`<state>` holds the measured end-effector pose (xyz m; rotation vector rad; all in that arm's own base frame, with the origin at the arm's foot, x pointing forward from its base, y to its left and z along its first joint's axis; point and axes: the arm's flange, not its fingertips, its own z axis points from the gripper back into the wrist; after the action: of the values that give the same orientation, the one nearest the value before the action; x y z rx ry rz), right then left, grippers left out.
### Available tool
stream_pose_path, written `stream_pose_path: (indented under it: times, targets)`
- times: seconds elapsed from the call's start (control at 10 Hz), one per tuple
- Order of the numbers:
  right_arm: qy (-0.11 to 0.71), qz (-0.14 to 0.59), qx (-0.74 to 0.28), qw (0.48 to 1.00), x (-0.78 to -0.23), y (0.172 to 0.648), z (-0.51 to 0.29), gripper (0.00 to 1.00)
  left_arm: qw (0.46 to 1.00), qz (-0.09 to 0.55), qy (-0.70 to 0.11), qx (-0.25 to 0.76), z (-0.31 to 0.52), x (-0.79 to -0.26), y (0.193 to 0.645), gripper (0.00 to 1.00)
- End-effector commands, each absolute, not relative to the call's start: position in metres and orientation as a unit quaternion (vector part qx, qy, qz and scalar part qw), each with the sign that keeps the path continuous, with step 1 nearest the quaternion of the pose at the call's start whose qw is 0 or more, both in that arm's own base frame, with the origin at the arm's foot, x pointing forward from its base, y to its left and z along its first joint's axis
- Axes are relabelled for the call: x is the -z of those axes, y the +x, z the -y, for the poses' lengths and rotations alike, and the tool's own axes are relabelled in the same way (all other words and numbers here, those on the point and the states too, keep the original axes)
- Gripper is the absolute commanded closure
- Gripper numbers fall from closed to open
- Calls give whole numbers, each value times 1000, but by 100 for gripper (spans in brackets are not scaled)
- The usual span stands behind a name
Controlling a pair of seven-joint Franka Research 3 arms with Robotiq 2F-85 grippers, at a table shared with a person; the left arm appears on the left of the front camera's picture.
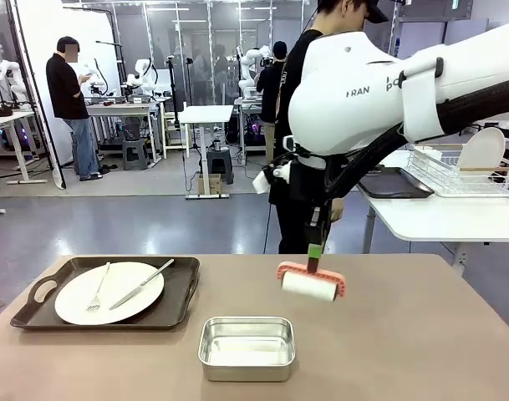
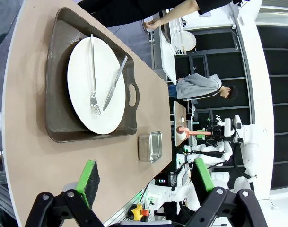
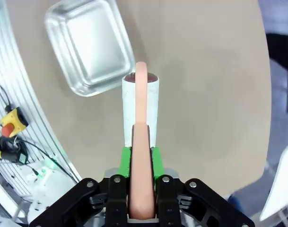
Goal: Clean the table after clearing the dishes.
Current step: Place the Lint Roller back on top of the Airtight Container.
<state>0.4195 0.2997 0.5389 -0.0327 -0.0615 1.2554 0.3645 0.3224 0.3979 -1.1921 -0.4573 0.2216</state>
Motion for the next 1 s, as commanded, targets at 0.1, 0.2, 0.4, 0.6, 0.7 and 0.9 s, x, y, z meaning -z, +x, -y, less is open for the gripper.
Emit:
stream_pose_path:
  times: [0.1,0.2,0.4,0.6,0.7,0.9]
  targets:
    - [26,37,-700,713,-525,380,-320,79,797,215,-554,-104,-324,-398,363,0]
    - [27,48,-718,694,-518,373,-329,79,797,215,-554,-104,-324,-398,363,0]
    - [18,61,-732,678,-510,373,-347,79,797,215,-554,-104,-324,-398,363,0]
    - [-25,65,-695,716,-506,382,-365,79,797,215,-554,-104,-324,-398,363,0]
    - [14,51,-726,686,-512,372,-354,79,797,215,-554,-104,-324,-398,363,0]
    - [14,51,-726,686,-512,372,-354,79,797,215,-554,-104,-324,-398,363,0]
